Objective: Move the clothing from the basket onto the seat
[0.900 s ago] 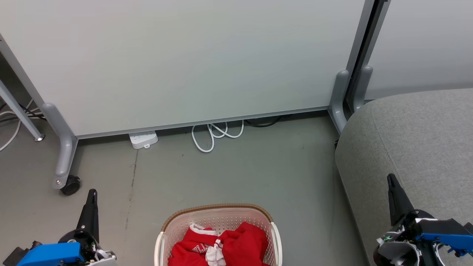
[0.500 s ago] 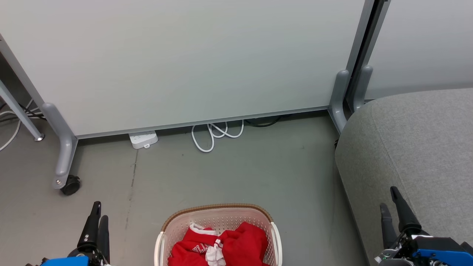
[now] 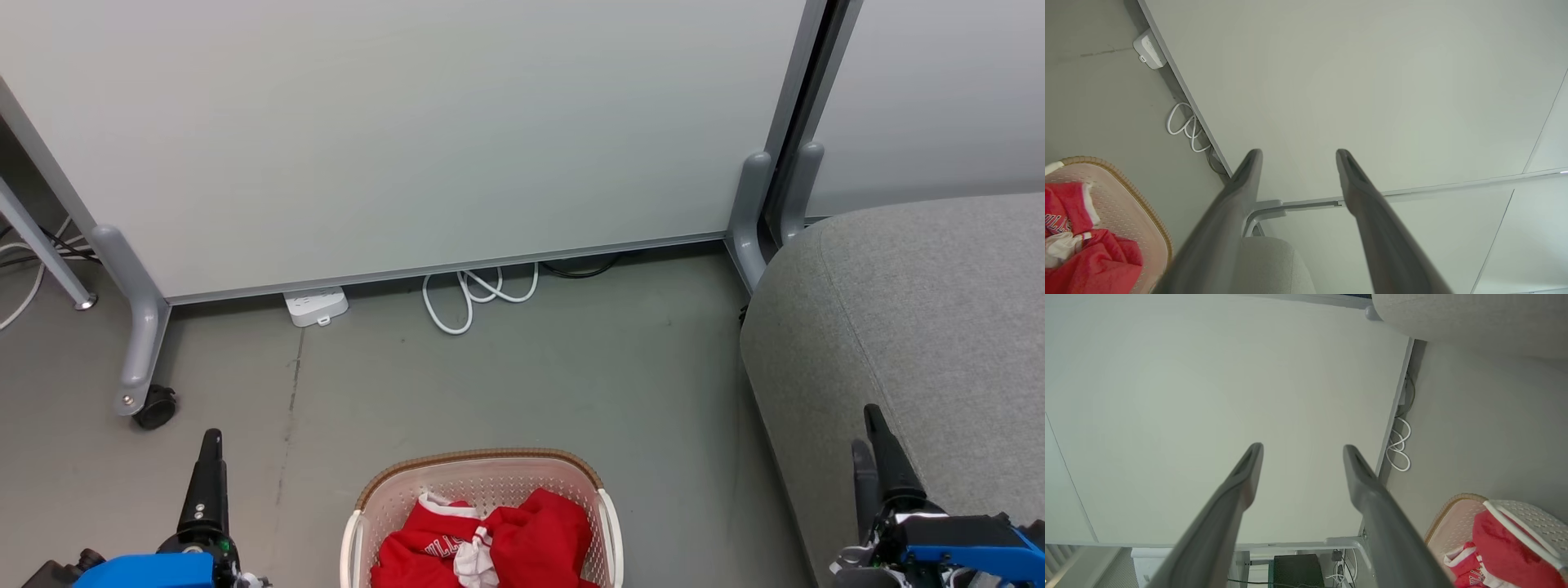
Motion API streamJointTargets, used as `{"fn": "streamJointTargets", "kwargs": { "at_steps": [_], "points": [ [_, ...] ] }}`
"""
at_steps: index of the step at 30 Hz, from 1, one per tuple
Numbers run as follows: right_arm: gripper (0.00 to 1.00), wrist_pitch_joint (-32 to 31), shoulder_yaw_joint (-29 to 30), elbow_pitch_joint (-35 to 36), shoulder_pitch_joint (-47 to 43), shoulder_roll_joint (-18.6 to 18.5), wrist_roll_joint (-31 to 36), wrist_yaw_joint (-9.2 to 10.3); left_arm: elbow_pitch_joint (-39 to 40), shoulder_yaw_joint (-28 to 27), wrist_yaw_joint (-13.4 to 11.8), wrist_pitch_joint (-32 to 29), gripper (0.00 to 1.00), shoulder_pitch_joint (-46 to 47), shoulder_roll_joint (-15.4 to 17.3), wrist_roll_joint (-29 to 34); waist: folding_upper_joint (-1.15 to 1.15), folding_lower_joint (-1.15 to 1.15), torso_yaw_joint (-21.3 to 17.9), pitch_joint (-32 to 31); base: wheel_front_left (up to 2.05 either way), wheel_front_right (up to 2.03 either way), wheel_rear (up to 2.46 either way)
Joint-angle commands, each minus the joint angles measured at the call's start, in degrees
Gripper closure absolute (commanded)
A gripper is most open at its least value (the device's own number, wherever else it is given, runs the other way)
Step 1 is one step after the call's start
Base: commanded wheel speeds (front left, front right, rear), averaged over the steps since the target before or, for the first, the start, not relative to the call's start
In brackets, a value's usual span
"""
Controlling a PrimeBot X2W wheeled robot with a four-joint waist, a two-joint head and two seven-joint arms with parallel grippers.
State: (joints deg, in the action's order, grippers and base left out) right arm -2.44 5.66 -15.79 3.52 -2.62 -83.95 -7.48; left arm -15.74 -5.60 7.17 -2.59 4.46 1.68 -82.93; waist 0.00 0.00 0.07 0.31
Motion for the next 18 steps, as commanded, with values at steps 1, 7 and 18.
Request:
{"fn": "streamJointTargets", "kwargs": {
  "at_steps": [1,7,18],
  "points": [
    [0.00,0.7,-0.3,1.4,1.8,-0.1,2.6,-0.01,1.5,0.0,0.1,0.8,0.00,1.9,0.6,3.0,0.00,0.00,0.0,0.0,0.00,0.00,0.00],
    [0.00,2.2,-1.4,2.5,2.0,-0.2,9.7,-0.01,2.6,1.1,-0.5,2.3,0.00,2.2,0.7,10.8,0.00,0.00,0.0,0.1,0.00,0.00,0.00],
    [0.00,4.7,-4.3,3.9,2.1,-0.2,22.8,-0.01,3.5,3.9,-1.5,4.8,0.00,2.7,0.8,24.6,0.00,0.00,0.1,0.3,0.00,0.00,0.00]
  ]
}}
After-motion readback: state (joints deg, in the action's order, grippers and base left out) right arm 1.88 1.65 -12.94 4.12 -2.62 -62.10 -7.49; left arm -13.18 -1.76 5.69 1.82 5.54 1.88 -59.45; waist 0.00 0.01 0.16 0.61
